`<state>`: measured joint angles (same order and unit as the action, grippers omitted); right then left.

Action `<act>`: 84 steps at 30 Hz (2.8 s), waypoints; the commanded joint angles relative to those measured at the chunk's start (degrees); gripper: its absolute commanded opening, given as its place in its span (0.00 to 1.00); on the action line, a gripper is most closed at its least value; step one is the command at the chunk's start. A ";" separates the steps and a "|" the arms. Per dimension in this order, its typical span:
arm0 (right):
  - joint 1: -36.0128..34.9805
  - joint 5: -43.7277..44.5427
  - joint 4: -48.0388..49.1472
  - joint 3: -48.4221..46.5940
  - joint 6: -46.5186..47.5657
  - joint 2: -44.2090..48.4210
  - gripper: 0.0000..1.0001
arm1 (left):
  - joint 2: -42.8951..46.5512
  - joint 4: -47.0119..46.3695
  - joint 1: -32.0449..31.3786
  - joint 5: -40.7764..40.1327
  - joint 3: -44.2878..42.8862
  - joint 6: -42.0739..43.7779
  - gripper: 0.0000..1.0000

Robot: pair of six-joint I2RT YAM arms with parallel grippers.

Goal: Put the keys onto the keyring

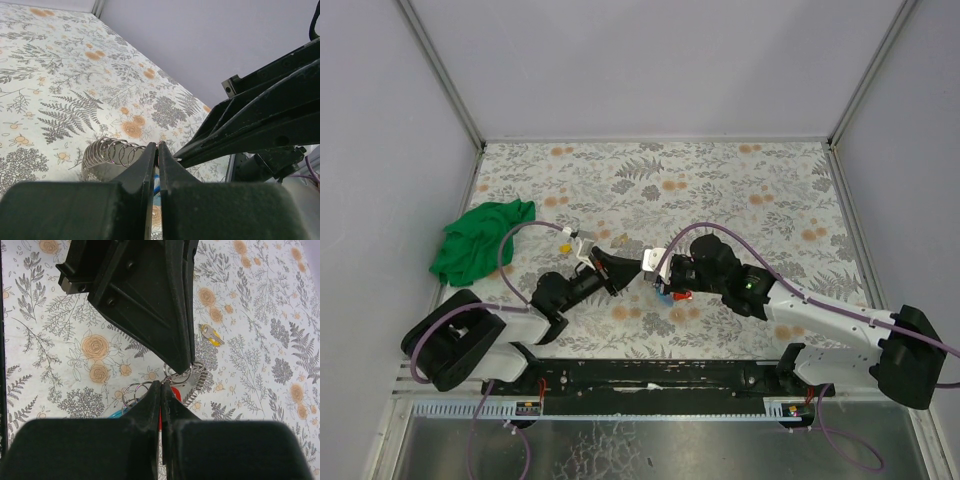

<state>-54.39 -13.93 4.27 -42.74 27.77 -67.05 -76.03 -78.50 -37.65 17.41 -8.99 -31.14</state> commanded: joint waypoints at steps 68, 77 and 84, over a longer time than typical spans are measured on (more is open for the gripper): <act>-2.41 2.69 -9.99 -8.42 5.00 1.31 0.00 | -0.81 27.73 7.72 41.33 -17.93 20.63 0.20; -2.66 3.86 -10.28 -8.30 4.88 1.66 0.00 | -2.62 27.55 7.06 41.93 -18.74 19.83 0.01; -2.65 9.09 -8.65 -5.11 3.10 4.11 0.00 | -0.96 28.83 7.39 34.90 -17.33 18.67 0.00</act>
<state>-56.42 -8.71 -8.29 -48.14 31.97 -65.71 -78.15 -48.40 -30.22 56.93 -26.15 -10.76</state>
